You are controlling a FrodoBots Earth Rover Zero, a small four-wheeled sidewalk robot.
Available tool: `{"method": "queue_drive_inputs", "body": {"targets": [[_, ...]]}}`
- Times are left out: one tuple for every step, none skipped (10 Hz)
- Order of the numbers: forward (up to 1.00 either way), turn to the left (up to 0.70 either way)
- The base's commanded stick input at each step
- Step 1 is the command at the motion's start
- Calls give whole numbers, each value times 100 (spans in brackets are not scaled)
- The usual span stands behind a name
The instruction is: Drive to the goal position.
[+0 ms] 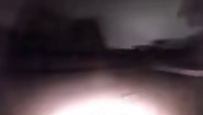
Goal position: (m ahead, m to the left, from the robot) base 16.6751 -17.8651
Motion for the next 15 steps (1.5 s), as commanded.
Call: {"method": "queue_drive_inputs", "body": {"targets": [[70, -9], [70, 0], [70, 0], [70, 0], [70, 0], [70, 0], [70, 0], [70, 0], [70, 0], [70, 0], [70, 0], [70, 0], [70, 0], [70, 0], [70, 0]]}}
